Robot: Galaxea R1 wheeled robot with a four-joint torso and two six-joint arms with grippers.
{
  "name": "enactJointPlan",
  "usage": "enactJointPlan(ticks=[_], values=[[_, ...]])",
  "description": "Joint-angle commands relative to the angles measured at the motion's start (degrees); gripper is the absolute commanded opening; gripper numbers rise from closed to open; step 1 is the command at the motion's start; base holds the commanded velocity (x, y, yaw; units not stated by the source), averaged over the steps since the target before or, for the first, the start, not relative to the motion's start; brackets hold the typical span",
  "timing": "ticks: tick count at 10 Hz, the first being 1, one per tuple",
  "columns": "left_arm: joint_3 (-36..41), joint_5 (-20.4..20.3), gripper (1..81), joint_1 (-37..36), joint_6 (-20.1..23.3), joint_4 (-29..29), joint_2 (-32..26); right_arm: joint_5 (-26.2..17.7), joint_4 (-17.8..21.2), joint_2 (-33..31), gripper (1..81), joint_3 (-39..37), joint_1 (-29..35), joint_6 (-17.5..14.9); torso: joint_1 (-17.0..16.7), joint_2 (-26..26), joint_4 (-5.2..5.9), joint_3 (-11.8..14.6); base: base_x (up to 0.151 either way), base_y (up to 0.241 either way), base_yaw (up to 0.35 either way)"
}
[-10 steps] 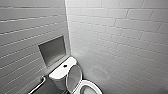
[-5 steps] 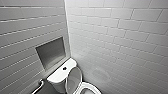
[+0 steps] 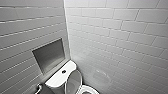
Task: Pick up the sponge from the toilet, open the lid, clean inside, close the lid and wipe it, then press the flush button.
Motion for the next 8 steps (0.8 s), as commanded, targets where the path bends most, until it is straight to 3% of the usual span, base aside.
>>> enactJointPlan(ticks=[1, 4, 6, 8], values=[[-0.2, 3.3, 81.1, -1.4, 0.0, 0.3, -0.1, -3.2, -0.5, -0.3, 1.0, 0.1, 1.2, -0.1, 0.0, 0.0, 0.0, 0.0, 0.114, 0.0, 0.0], [-0.2, 3.3, 81.1, -1.4, 0.0, 0.0, -0.1, -3.0, -0.3, -0.5, 1.0, -0.4, 1.1, -0.2, 0.1, 0.0, 0.0, 0.0, 0.033, 0.0, 0.0], [0.2, 3.7, 81.1, -1.3, 0.0, 0.7, 0.4, 0.0, -0.1, -2.1, 1.0, 1.2, 1.3, 0.4, 0.0, 0.0, 0.0, 0.0, 0.0, 0.0, 0.0], [2.7, 6.3, 81.1, -1.2, 0.1, 4.2, -0.5, 3.1, 0.9, -7.8, 1.0, 8.3, 3.6, 2.2, 0.0, 0.0, 0.0, 0.0, 0.0, 0.0, 0.0]])
